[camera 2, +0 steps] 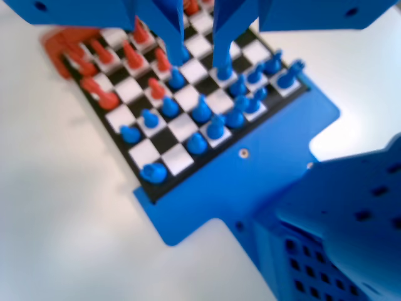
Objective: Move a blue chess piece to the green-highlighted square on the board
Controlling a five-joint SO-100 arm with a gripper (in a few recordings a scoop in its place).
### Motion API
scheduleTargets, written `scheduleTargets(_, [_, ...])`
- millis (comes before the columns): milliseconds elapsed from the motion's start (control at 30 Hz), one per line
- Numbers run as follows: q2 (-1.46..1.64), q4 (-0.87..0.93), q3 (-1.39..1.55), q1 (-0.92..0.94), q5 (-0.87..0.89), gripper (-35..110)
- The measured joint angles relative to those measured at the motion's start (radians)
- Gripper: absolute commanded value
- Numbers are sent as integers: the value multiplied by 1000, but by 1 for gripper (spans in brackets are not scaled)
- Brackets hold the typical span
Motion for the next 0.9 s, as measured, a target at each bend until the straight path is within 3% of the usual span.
scheduleTargets(900, [-210,-331,202,69,21,9])
